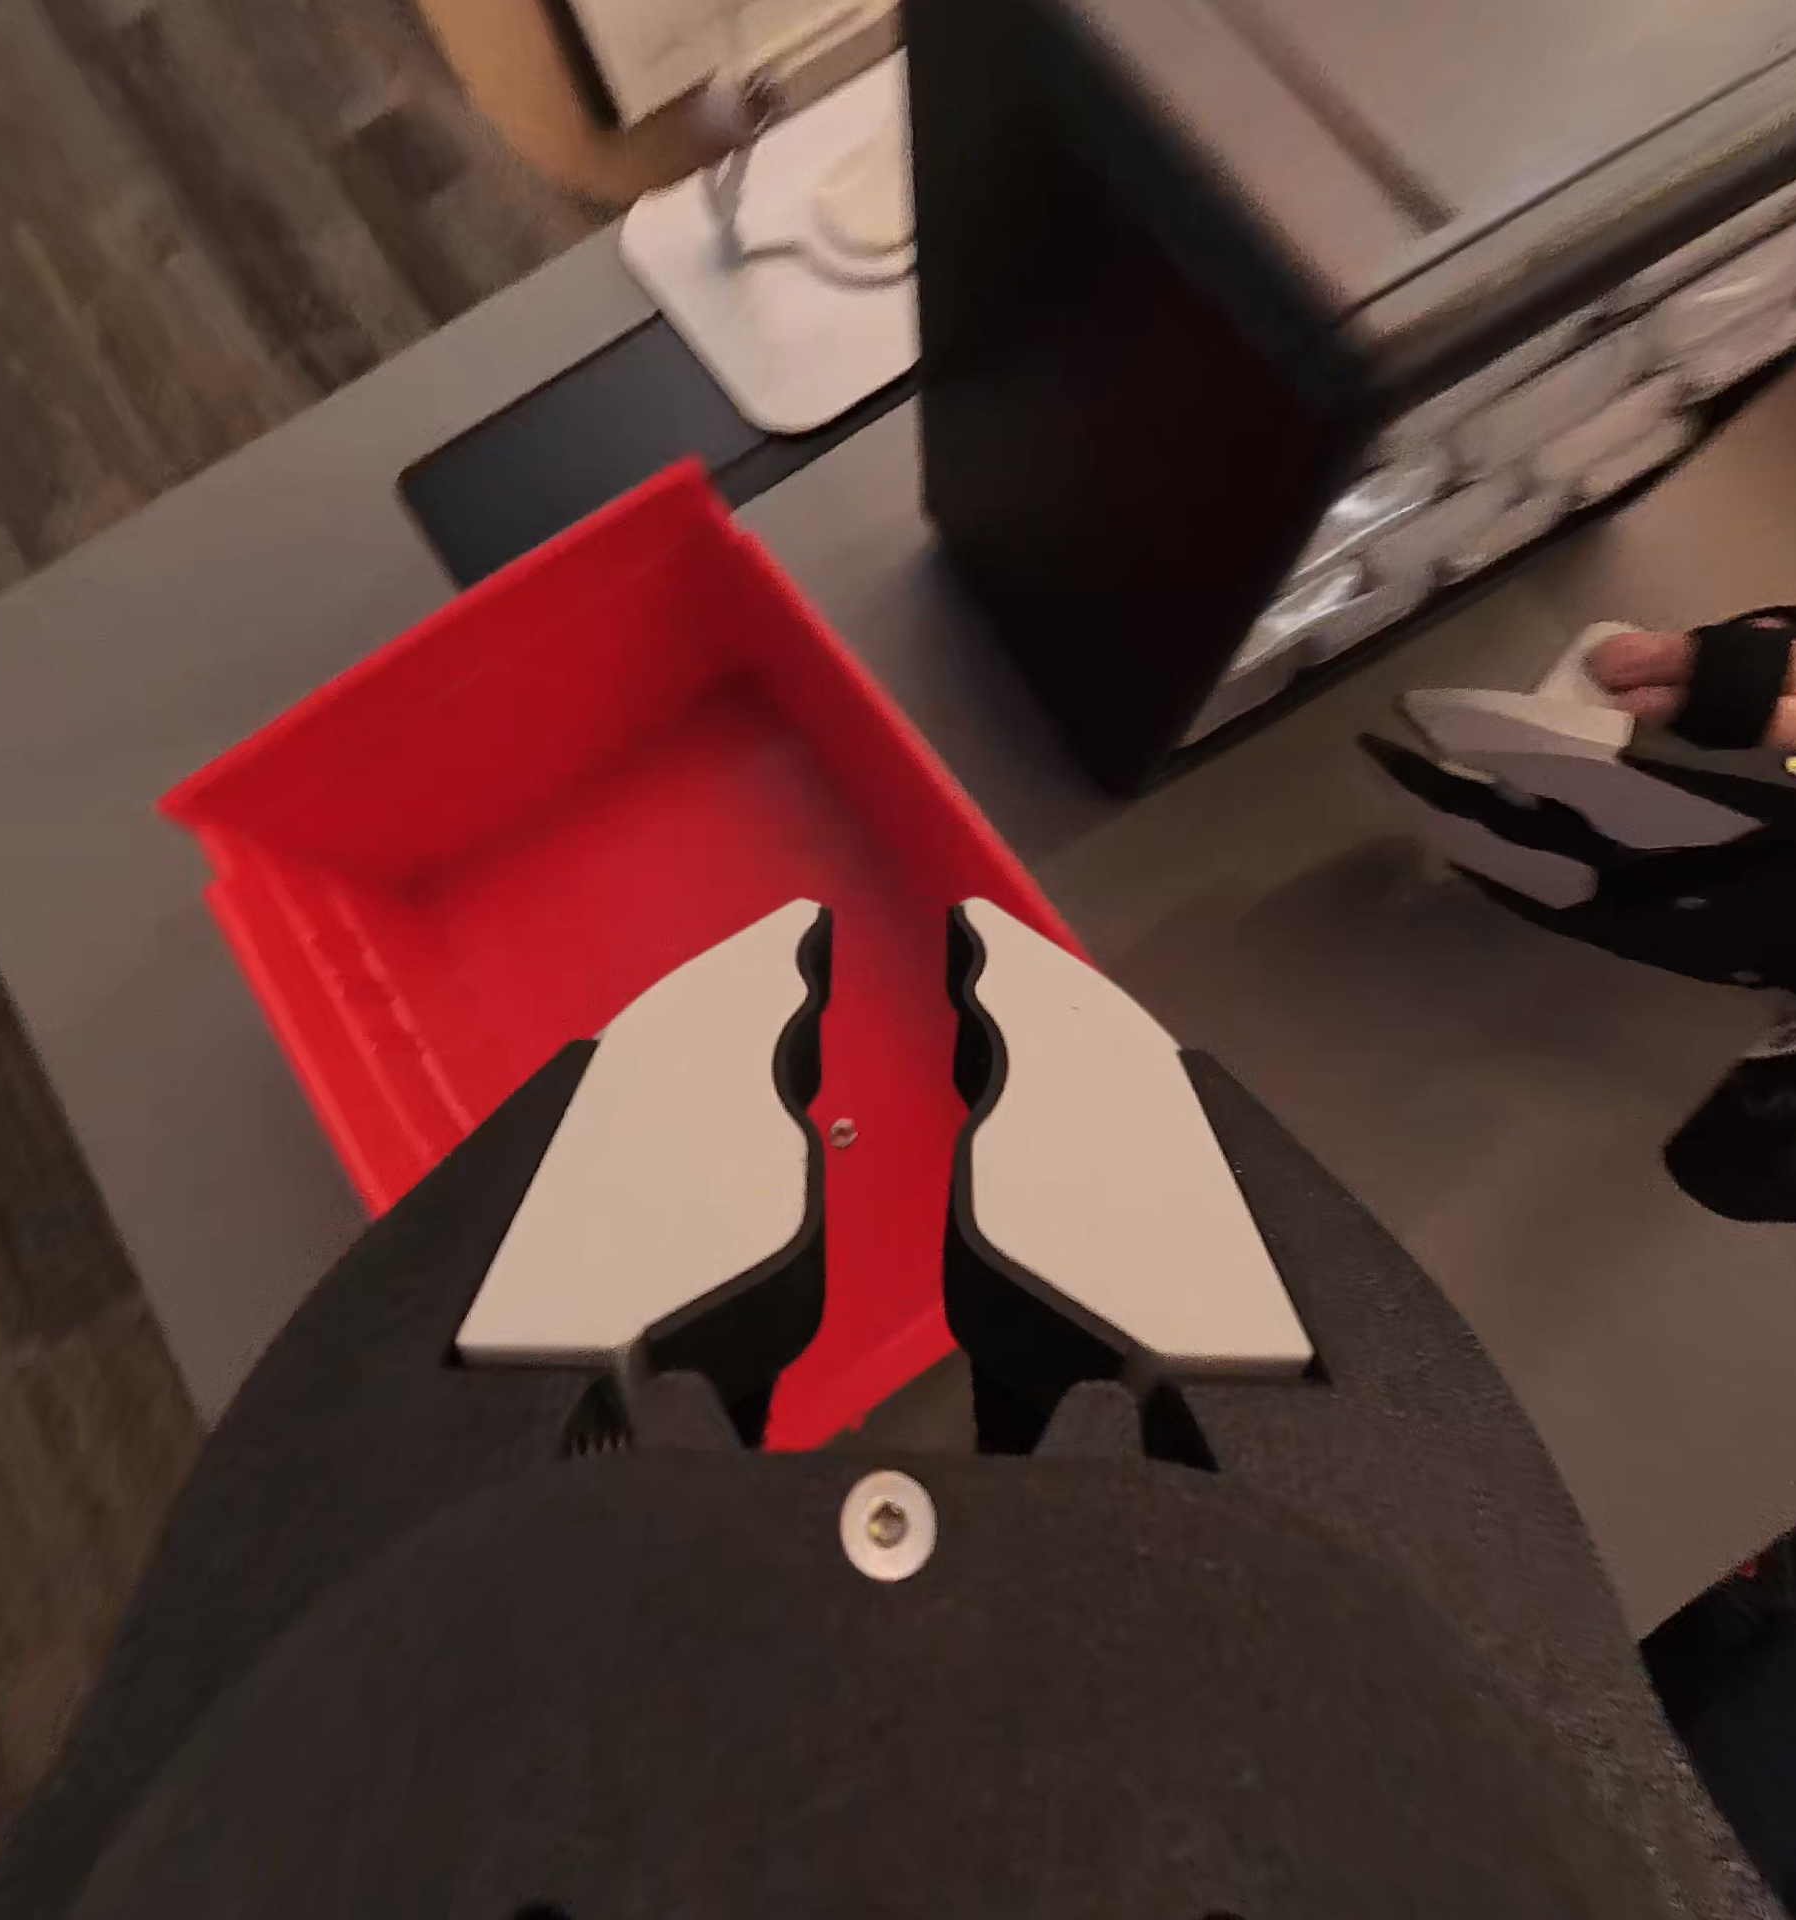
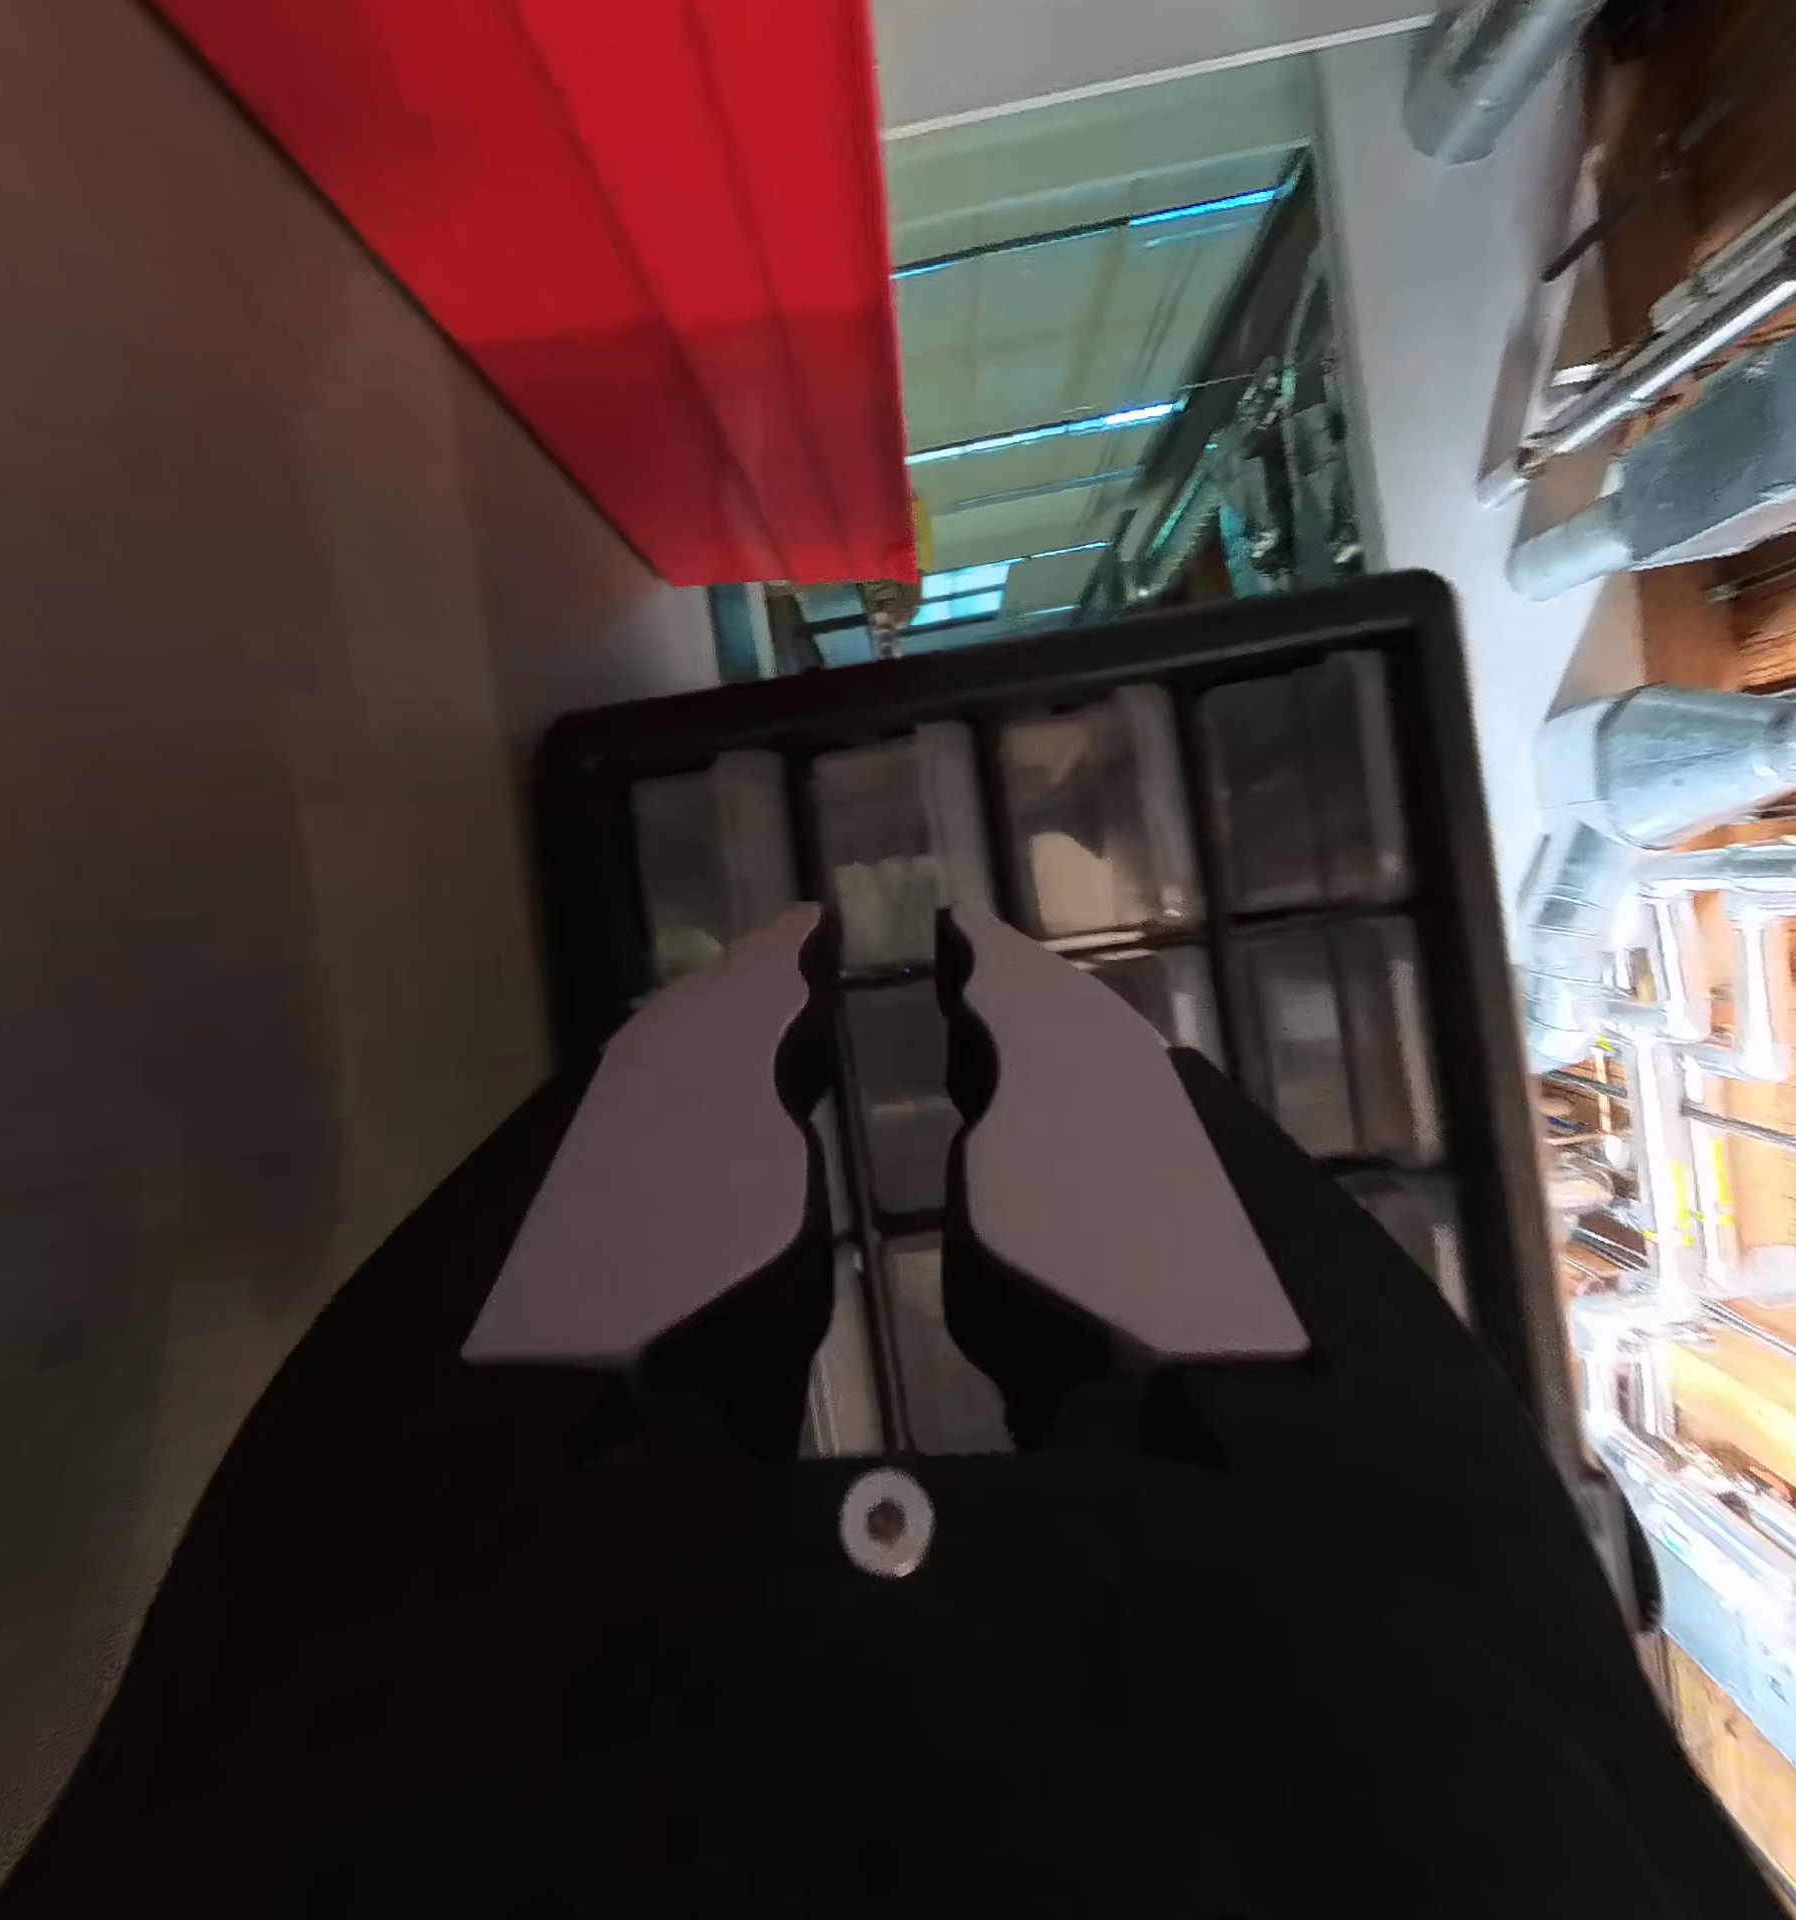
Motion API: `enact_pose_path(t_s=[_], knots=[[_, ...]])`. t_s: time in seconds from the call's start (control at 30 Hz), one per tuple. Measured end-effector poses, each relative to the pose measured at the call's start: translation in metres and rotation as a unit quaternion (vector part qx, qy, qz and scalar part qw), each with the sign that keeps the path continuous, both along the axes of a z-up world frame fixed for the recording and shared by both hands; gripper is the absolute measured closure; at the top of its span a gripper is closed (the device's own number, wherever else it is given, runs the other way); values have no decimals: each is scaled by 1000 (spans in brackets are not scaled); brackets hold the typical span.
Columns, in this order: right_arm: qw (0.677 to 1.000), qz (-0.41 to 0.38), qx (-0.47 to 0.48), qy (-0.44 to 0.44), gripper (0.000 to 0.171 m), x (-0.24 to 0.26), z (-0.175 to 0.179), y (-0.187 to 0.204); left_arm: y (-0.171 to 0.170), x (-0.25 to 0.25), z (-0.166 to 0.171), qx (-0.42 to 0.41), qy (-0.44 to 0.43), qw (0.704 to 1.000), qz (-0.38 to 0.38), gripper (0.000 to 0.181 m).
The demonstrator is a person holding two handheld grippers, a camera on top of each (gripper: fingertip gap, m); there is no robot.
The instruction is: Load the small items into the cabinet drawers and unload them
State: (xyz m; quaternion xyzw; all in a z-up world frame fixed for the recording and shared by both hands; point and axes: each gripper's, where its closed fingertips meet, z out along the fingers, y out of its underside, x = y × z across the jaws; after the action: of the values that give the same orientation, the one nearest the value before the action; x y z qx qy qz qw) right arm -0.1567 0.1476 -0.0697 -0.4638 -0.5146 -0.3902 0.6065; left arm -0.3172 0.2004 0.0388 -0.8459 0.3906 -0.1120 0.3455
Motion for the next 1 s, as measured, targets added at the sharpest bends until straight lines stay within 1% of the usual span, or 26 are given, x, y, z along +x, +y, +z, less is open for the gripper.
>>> enact_pose_path(t_s=[0.1,0.27,0.33,0.4,0.47,0.5,0.57,0.73,0.83,0.9,1.0], knots=[[999,-9,-32,-12,153,-4,-18,14,16,-21,-15,-10,42,998,51,160],[997,-25,-69,-26,151,-1,-39,34,26,-23,-26,-22,41,998,52,161],[997,-29,-61,-31,150,1,-40,38,32,-31,-33,-37,45,995,76,165],[998,-31,-51,-32,150,1,-38,41,38,-42,-47,-66,55,991,107,165],[998,-39,-36,-35,151,3,-33,43,41,-45,-61,-96,55,988,109,165],[998,-38,-28,-35,156,3,-31,43,42,-45,-68,-111,54,986,110,164],[998,-39,-30,-32,158,3,-31,43,47,-45,-80,-130,54,984,112,163],[998,-30,-33,-40,159,1,-31,31,51,-41,-122,-193,89,972,98,159],[998,-20,-34,-43,159,-2,-32,13,51,-36,-143,-214,113,968,66,159],[998,-12,-35,-43,159,-4,-32,2,51,-37,-156,-215,145,965,36,160],[998,-8,-37,-42,159,-8,-32,-10,55,-39,-169,-191,180,965,-4,164]])
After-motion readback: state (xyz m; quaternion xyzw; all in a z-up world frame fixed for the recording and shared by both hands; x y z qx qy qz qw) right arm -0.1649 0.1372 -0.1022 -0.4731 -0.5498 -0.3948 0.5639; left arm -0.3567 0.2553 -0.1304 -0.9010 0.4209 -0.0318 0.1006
